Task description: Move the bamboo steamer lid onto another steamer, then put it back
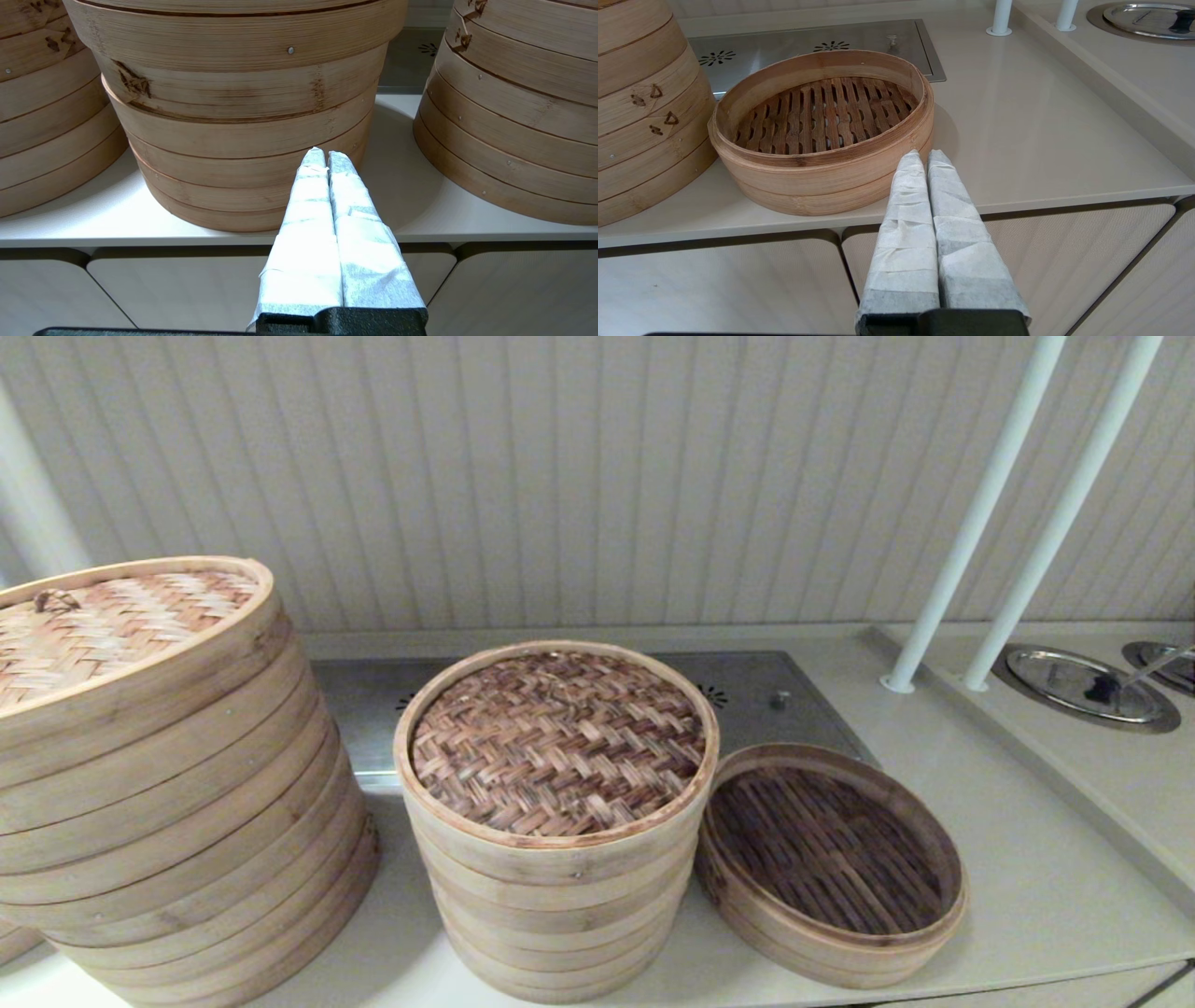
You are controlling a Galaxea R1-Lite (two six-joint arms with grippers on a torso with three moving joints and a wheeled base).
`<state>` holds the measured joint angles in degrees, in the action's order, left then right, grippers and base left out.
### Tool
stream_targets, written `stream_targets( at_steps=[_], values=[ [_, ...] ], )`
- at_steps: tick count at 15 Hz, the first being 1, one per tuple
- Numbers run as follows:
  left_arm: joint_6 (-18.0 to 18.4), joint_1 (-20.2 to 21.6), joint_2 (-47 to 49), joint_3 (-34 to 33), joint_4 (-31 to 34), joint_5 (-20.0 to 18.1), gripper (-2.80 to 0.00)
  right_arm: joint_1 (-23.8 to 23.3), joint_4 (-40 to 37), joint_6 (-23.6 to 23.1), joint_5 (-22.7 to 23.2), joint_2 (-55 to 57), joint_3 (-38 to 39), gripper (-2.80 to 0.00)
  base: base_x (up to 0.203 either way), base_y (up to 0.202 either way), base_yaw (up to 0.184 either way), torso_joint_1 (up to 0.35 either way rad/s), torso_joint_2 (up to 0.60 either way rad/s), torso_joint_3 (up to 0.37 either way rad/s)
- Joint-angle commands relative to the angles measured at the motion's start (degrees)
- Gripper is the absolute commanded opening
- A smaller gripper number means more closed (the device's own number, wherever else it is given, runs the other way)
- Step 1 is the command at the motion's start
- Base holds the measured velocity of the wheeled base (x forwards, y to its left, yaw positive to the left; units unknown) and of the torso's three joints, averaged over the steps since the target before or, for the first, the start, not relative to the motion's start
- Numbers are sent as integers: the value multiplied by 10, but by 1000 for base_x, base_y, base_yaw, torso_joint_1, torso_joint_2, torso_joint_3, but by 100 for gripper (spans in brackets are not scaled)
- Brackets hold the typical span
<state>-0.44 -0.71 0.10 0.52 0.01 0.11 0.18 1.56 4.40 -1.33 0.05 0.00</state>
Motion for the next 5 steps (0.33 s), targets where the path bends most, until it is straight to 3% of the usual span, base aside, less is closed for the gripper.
stream_targets(
  at_steps=[1, 5],
  values=[
    [0, 0, 0, 0, 0, 1, -280, 0, 0, 2, 0, 2, 2, -280, 0, 0, 0, 0, 0, 0],
    [-1, 0, 0, 0, 0, 1, -280, -1, -1, 3, -1, 3, 2, -280, 0, 0, 0, 0, 0, 0]
  ],
)
